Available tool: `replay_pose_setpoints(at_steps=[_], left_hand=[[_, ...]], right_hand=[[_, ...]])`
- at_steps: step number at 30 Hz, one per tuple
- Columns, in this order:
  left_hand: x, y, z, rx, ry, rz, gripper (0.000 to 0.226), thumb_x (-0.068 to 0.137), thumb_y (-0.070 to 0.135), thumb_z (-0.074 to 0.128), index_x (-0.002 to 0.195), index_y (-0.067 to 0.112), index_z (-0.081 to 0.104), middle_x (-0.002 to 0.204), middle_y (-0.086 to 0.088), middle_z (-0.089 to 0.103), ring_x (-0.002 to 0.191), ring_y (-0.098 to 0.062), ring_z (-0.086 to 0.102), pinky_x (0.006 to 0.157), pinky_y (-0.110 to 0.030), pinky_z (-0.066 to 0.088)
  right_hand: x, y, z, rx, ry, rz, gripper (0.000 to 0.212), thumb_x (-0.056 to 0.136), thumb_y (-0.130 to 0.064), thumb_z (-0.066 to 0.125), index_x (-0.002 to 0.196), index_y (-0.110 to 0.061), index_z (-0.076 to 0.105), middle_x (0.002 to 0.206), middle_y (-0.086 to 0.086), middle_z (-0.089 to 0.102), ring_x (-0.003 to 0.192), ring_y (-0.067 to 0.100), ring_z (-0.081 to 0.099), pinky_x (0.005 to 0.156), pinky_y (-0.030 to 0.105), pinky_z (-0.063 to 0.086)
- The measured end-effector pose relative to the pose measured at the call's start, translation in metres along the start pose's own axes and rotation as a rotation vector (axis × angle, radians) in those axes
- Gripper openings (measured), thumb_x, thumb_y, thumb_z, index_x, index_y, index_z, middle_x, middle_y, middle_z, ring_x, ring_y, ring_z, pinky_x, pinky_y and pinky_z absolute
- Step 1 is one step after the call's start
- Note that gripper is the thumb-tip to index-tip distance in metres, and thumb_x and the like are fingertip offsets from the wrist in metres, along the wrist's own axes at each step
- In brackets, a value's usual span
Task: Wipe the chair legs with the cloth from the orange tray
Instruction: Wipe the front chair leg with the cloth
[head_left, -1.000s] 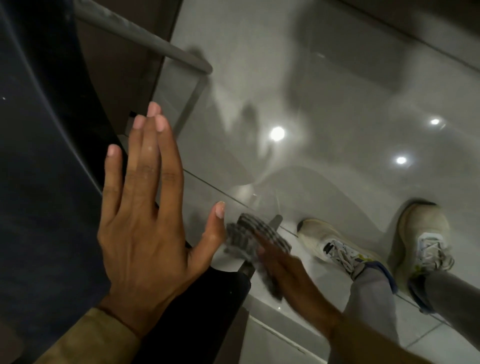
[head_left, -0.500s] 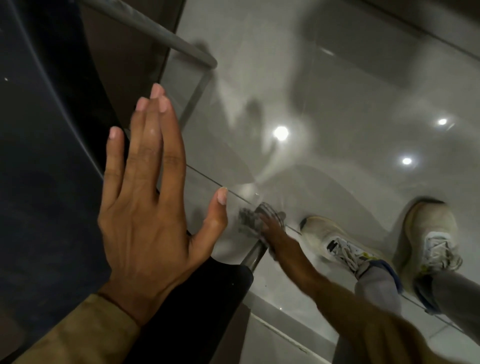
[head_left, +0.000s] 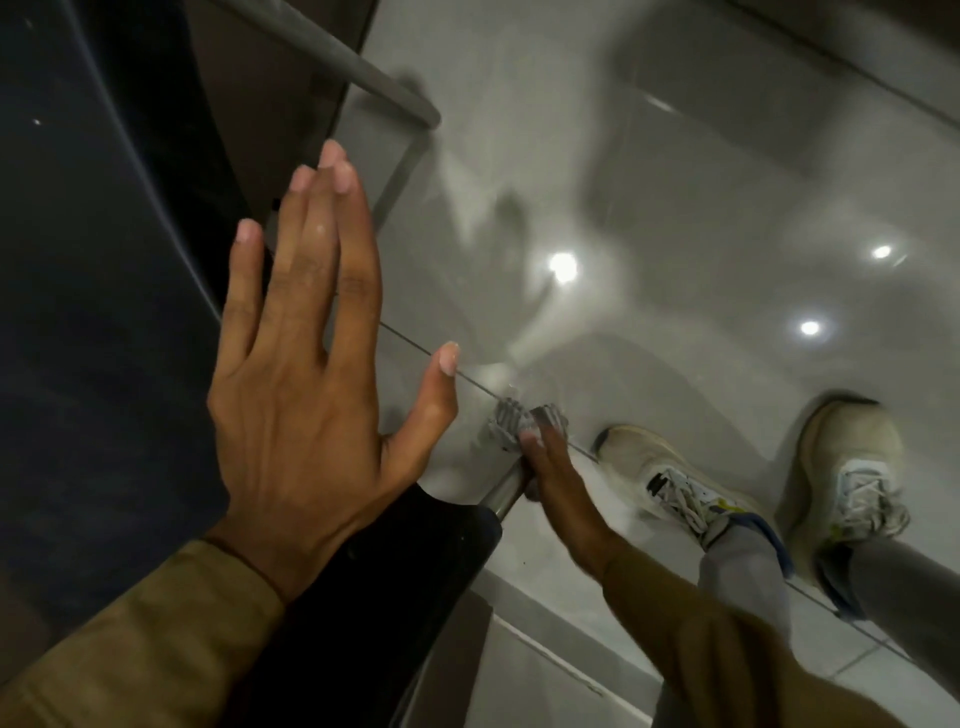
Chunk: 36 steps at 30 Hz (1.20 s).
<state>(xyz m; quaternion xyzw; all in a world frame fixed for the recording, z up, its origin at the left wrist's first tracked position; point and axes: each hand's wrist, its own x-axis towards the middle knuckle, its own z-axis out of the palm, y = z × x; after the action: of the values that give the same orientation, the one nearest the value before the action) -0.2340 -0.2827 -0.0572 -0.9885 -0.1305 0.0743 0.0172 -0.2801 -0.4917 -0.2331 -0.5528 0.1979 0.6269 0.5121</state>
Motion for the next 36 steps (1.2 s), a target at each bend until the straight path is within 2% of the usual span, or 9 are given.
replay_pose_setpoints(at_steps=[3,5,8,12,18,23,27,30,36], left_hand=[[-0.001,-0.001,0.000,0.006,-0.011,-0.003,0.084,0.114,0.054,0.029,0.172,-0.005,0.018,0.182,-0.024,0.021,0.171,-0.035,0.022,0.142,-0.048,0.012],[-0.001,-0.002,0.000,0.022,-0.022,0.007,0.084,0.114,0.054,0.028,0.172,-0.005,0.017,0.182,-0.024,0.020,0.172,-0.035,0.020,0.142,-0.048,0.011],[-0.001,-0.001,-0.001,0.031,-0.024,0.007,0.084,0.114,0.054,0.028,0.172,-0.007,0.018,0.182,-0.025,0.021,0.171,-0.036,0.021,0.142,-0.049,0.012],[-0.001,0.001,-0.002,0.029,-0.024,-0.003,0.084,0.113,0.053,0.030,0.171,-0.007,0.021,0.181,-0.025,0.023,0.170,-0.036,0.024,0.141,-0.051,0.015],[0.000,0.001,-0.003,0.005,-0.021,-0.018,0.085,0.112,0.054,0.032,0.172,-0.004,0.018,0.183,-0.022,0.020,0.171,-0.033,0.021,0.142,-0.045,0.010],[0.002,-0.001,-0.004,-0.045,-0.016,-0.045,0.086,0.112,0.054,0.036,0.174,0.000,0.013,0.184,-0.021,0.017,0.173,-0.032,0.017,0.142,-0.047,0.010],[0.006,0.004,-0.013,-0.025,-0.069,-0.037,0.085,0.109,0.052,0.039,0.173,0.001,0.016,0.183,-0.020,0.021,0.170,-0.031,0.022,0.139,-0.053,0.020],[0.018,0.001,-0.023,-0.161,-0.052,-0.069,0.083,0.108,0.047,0.041,0.173,0.004,0.014,0.184,-0.016,0.019,0.171,-0.029,0.018,0.140,-0.052,0.018],[0.123,-0.078,-0.048,-0.268,0.157,-0.257,0.075,0.115,0.037,0.039,0.175,0.004,0.009,0.186,-0.016,0.010,0.174,-0.030,0.009,0.142,-0.049,0.004]], right_hand=[[-0.041,0.008,0.020,-0.032,0.003,-0.079,0.065,0.099,-0.085,0.041,0.161,-0.071,0.030,0.157,-0.025,0.042,0.143,-0.003,0.046,0.116,0.026,0.035],[-0.055,0.009,0.028,-0.031,-0.002,-0.141,0.060,0.089,-0.095,0.044,0.147,-0.087,0.030,0.164,-0.053,0.032,0.156,-0.027,0.027,0.129,0.021,0.021],[-0.042,0.000,0.018,-0.074,-0.013,-0.109,0.066,0.102,-0.080,0.041,0.164,-0.062,0.027,0.183,-0.028,0.021,0.172,-0.005,0.011,0.144,0.039,0.010],[-0.004,-0.013,-0.006,-0.097,-0.030,-0.026,0.078,0.110,-0.067,0.033,0.177,-0.028,0.019,0.177,-0.001,0.035,0.165,0.025,0.033,0.138,0.050,0.028],[-0.028,-0.011,0.000,-0.110,-0.088,-0.088,0.036,0.118,-0.048,0.039,0.150,-0.062,0.049,0.170,-0.022,0.049,0.154,-0.005,0.046,0.126,0.021,0.043],[-0.070,-0.033,0.002,-0.093,-0.110,-0.040,0.051,0.108,-0.056,0.054,0.158,-0.044,0.056,0.157,-0.025,0.065,0.148,-0.008,0.057,0.110,0.008,0.052],[-0.085,-0.064,0.008,-0.035,0.028,0.005,0.034,0.114,-0.039,0.052,0.143,-0.029,0.066,0.138,-0.018,0.073,0.127,-0.006,0.069,0.107,0.017,0.056],[-0.083,-0.097,0.007,-0.010,0.161,-0.001,0.036,0.107,-0.048,0.051,0.126,-0.017,0.048,0.099,-0.015,0.052,0.085,0.000,0.050,0.074,0.019,0.046],[-0.048,-0.191,-0.005,0.004,0.350,-0.178,0.024,0.119,-0.026,0.045,0.114,-0.015,0.065,0.091,0.007,0.059,0.074,0.013,0.049,0.068,0.027,0.042]])
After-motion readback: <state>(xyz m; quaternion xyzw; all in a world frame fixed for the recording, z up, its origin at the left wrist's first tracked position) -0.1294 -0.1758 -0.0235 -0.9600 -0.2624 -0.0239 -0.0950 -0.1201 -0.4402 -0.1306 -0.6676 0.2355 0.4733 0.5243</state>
